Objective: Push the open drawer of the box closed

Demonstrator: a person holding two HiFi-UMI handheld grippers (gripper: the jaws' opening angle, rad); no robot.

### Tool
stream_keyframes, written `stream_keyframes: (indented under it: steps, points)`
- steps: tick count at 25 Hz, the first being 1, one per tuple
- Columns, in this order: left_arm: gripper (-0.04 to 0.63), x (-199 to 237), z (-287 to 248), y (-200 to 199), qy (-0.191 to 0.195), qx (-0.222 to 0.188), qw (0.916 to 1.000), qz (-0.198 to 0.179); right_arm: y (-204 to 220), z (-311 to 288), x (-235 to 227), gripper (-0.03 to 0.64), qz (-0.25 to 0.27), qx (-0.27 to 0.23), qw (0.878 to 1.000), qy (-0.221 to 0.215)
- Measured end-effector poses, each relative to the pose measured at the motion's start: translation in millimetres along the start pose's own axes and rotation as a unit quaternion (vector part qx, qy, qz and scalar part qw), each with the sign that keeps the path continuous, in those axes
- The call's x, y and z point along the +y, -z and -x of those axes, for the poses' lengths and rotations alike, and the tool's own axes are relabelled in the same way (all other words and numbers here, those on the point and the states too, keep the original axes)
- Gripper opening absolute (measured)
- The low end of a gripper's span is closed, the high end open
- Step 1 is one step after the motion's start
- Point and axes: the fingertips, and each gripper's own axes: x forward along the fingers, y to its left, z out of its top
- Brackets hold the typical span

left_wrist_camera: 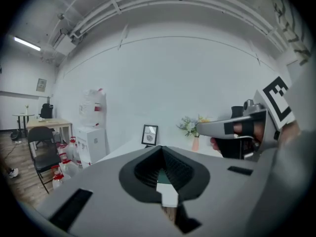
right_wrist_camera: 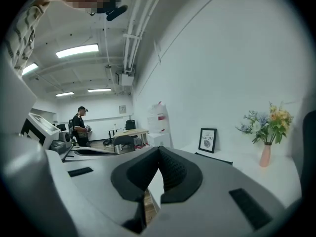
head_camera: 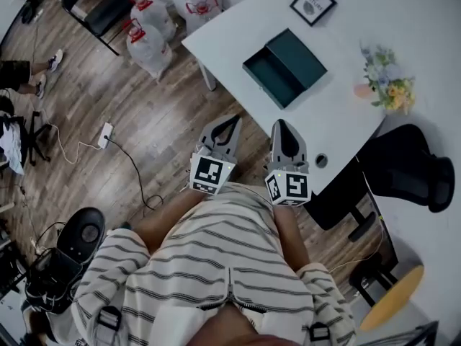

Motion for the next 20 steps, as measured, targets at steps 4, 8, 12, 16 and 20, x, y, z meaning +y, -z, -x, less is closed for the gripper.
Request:
stream_keyframes:
  steps: [4,8,12,16,20]
  points:
    - [-0.002,22.7,-28.9,-7.8,0.027,0.000,0.9996,0.000,-3.5,-29.0,-13.8,0.009,-0.011,0.003,0.999,0.032]
    - [-0.002,24.8,-45.0,-7.1,0.051,0.002,0.9987,0.004,-1.0,-36.6,-24.8,0.009,-0.021,0.004,0.998,0.057]
    - [-0.002,23.7,-60.2,-0.6,0.068,0.011,0.9976,0.004,4.0,-44.3,-36.3,0.009,-0.026,0.010,0.997,0.074]
    - [-0.002,18.4,-74.1,6.1,0.077,0.023,0.9967,0.001,10.9,-47.3,-52.8,0.009,-0.035,0.018,0.995,0.087]
    - [-0.002,12.7,-87.5,11.6,0.081,0.037,0.9960,-0.003,19.6,-52.1,-73.3,0.009,-0.050,0.027,0.994,0.091]
